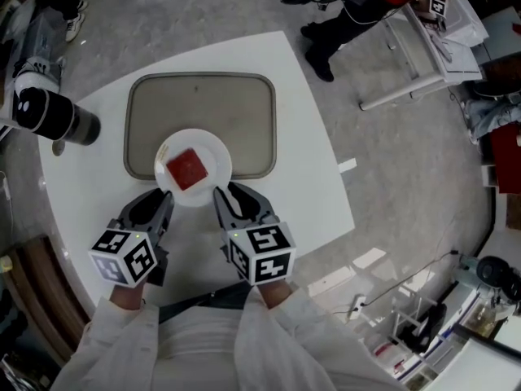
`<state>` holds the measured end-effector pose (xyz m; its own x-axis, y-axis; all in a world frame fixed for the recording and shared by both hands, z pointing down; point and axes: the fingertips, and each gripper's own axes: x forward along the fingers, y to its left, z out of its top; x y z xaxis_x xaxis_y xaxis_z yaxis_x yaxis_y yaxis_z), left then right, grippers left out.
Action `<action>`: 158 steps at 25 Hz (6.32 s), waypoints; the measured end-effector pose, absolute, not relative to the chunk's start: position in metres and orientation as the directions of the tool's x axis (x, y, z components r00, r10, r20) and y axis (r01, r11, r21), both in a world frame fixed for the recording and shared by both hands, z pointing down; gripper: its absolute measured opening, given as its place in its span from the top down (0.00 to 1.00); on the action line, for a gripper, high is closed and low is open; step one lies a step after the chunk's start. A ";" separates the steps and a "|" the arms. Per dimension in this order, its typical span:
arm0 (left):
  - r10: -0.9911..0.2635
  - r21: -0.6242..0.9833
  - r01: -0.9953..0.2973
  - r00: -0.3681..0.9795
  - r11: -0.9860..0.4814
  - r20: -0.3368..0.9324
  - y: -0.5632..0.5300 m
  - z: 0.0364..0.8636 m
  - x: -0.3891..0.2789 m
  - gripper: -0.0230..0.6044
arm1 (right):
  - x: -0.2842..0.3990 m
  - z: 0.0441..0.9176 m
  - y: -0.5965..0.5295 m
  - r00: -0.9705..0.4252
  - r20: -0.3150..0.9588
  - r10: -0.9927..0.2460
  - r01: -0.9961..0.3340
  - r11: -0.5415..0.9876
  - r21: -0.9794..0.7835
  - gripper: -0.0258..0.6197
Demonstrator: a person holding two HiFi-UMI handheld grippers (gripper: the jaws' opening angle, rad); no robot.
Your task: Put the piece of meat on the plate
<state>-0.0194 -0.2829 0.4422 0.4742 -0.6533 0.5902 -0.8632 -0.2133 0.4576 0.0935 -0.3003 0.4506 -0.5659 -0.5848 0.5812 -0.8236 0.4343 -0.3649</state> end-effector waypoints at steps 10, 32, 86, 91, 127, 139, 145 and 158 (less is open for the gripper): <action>-0.679 0.429 -0.883 0.435 -0.192 0.591 -0.336 0.442 -0.013 0.82 | 0.100 0.454 -0.354 -0.588 0.573 -0.571 -0.808 0.451 -0.379 0.79; -0.638 0.446 -0.887 0.413 -0.120 0.650 -0.374 0.477 -0.027 0.82 | 0.083 0.488 -0.399 -0.583 0.657 -0.478 -0.805 0.448 -0.388 0.79; -0.618 0.472 -0.809 0.578 -0.349 0.533 -0.252 0.422 -0.062 0.82 | 0.050 0.416 -0.281 -0.547 0.539 -0.641 -0.837 0.429 -0.339 0.89; -0.630 0.466 -0.782 0.615 -0.414 0.473 -0.209 0.391 -0.068 0.86 | 0.034 0.380 -0.233 -0.574 0.462 -0.676 -0.819 0.478 -0.317 0.91; -0.676 0.463 -0.731 0.665 -0.502 0.317 -0.072 0.323 -0.049 0.95 | -0.007 0.307 -0.082 -0.724 0.307 -0.618 -0.688 0.680 -0.255 0.94; -0.676 0.473 -0.726 0.668 -0.500 0.312 -0.071 0.322 -0.037 0.95 | -0.002 0.312 -0.077 -0.727 0.329 -0.603 -0.682 0.687 -0.249 0.94; -0.676 0.476 -0.722 0.671 -0.503 0.305 -0.074 0.320 -0.037 0.95 | 0.001 0.314 -0.078 -0.731 0.330 -0.598 -0.679 0.685 -0.264 0.94; -0.667 0.456 -0.716 0.682 -0.528 0.299 -0.074 0.312 -0.035 0.95 | 0.001 0.313 -0.080 -0.738 0.339 -0.583 -0.669 0.695 -0.263 0.94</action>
